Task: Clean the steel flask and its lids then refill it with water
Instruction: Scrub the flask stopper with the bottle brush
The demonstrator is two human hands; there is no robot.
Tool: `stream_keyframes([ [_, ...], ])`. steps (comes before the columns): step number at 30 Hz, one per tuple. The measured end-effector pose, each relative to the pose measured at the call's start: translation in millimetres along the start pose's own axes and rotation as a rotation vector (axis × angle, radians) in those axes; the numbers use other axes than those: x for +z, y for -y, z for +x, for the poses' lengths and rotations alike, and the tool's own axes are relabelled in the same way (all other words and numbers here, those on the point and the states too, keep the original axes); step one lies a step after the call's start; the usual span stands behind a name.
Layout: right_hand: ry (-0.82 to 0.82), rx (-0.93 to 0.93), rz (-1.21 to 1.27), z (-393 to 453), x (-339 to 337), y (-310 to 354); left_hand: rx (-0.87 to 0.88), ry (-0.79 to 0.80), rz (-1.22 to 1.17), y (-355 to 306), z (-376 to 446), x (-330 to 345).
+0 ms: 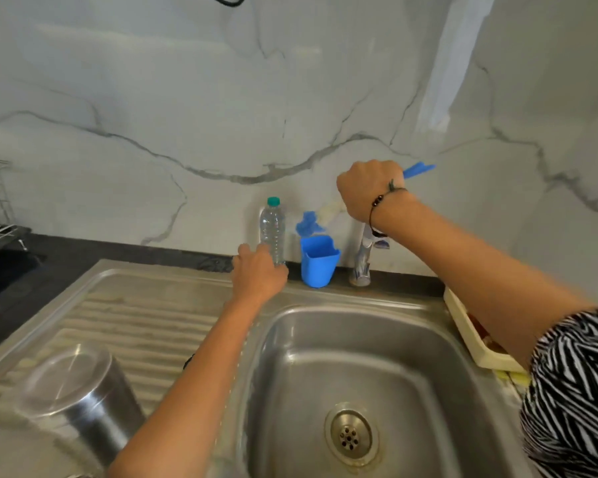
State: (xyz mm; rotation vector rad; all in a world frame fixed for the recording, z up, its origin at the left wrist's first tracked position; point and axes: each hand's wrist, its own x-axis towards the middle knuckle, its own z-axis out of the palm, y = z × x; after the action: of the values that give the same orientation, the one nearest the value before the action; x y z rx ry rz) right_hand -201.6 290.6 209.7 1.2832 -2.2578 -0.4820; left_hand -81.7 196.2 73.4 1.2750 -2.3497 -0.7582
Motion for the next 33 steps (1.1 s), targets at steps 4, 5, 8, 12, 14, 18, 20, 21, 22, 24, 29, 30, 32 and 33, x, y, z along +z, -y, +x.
stream_keyframes([
  [4,0.066,-0.057,-0.108,22,17,14,0.021,0.050,0.068,-6,1,4],
  [5,0.091,-0.057,-0.133,28,23,16,0.027,0.070,0.074,-7,1,7],
  [8,0.151,-0.056,-0.175,48,39,21,0.032,0.120,0.101,-8,5,18],
  [12,0.240,-0.070,-0.167,69,58,24,0.034,0.171,0.138,-7,13,31],
  [14,0.263,-0.069,-0.162,79,67,22,0.030,0.182,0.144,-5,18,39],
  [18,0.280,-0.076,-0.194,95,81,15,0.040,0.188,0.108,-2,25,55],
  [20,0.313,-0.088,-0.236,99,90,14,0.042,0.215,0.081,0,28,62],
  [21,0.320,-0.091,-0.264,101,95,14,0.042,0.225,0.078,1,30,67],
  [22,0.314,-0.092,-0.289,102,99,14,0.042,0.229,0.080,2,32,70],
  [24,0.288,-0.089,-0.308,104,105,13,0.034,0.231,0.077,4,36,77],
  [29,0.279,-0.071,-0.308,107,108,7,0.016,0.250,0.082,10,38,87],
  [30,0.277,-0.070,-0.316,106,109,7,0.017,0.252,0.081,10,37,88],
  [32,0.265,-0.071,-0.332,102,111,8,0.022,0.257,0.081,10,34,90],
  [33,0.256,-0.072,-0.334,100,110,9,0.023,0.261,0.082,10,32,90],
])
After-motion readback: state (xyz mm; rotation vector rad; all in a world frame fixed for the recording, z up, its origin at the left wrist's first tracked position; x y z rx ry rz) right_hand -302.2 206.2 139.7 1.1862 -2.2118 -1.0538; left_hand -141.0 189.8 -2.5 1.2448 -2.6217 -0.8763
